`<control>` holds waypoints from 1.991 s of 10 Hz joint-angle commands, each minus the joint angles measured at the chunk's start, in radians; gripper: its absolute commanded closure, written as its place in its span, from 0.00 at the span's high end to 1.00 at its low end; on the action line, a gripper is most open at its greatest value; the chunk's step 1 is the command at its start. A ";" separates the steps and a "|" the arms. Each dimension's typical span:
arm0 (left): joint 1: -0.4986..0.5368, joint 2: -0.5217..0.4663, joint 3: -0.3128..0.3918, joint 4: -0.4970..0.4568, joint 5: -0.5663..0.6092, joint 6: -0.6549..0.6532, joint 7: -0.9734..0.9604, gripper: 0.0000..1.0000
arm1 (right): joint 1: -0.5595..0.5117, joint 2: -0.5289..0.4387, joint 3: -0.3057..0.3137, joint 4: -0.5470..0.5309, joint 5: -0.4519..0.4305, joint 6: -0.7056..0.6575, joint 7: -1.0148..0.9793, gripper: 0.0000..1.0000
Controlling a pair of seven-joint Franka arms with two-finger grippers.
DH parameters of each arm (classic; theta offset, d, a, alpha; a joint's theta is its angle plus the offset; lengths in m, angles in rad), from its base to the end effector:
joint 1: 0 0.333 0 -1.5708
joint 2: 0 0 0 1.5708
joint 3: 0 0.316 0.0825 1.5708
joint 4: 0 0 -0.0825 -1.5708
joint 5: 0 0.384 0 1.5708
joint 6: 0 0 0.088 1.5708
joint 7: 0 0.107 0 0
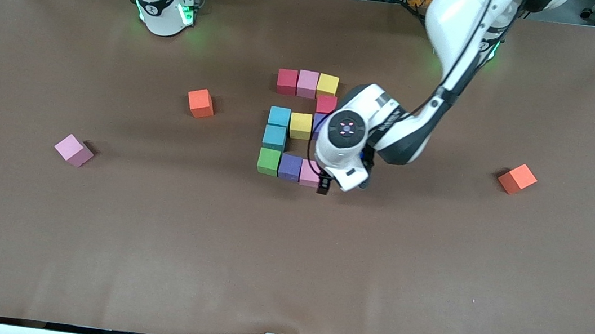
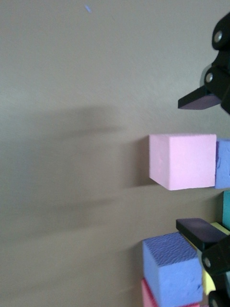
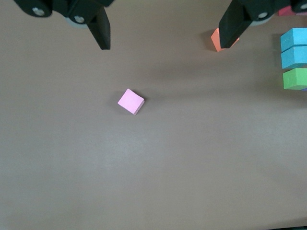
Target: Form number 2 with 11 blocks
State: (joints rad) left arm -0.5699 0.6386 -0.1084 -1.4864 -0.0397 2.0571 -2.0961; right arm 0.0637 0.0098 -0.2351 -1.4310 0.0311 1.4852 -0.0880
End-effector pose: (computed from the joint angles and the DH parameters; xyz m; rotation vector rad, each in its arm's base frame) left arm 0.5556 -0.4344 0.2951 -2.3072 -2.0578 0.1699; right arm 0.5409 -0.0892 0.6770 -3.1156 0.1247 -0.0748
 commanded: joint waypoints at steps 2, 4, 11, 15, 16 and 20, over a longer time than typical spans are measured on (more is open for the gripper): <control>0.151 -0.149 -0.002 -0.018 0.049 -0.156 0.137 1.00 | 0.022 0.009 -0.021 0.020 0.013 -0.008 0.010 1.00; 0.252 -0.204 0.001 -0.015 0.078 -0.192 0.270 1.00 | 0.015 0.006 -0.021 0.020 -0.045 -0.026 0.002 1.00; 0.504 -0.416 -0.002 -0.034 0.121 -0.440 1.213 1.00 | 0.031 0.018 -0.016 0.020 -0.010 0.007 0.002 1.00; 0.507 -0.557 0.064 -0.057 0.118 -0.489 1.626 1.00 | 0.196 0.061 -0.013 0.020 -0.033 0.020 0.014 1.00; 0.507 -0.592 0.064 -0.064 0.118 -0.479 1.672 1.00 | 0.200 0.061 -0.013 0.020 -0.031 0.017 0.014 1.00; 0.509 -0.697 0.064 -0.100 0.104 -0.462 1.950 1.00 | 0.200 0.061 -0.012 0.020 -0.031 0.012 0.014 1.00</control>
State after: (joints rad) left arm -0.0585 -0.0225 -0.0470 -1.5533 0.0655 1.5706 -0.2205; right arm 0.2676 0.0689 -0.2476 -1.4278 0.0057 1.5114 -0.0711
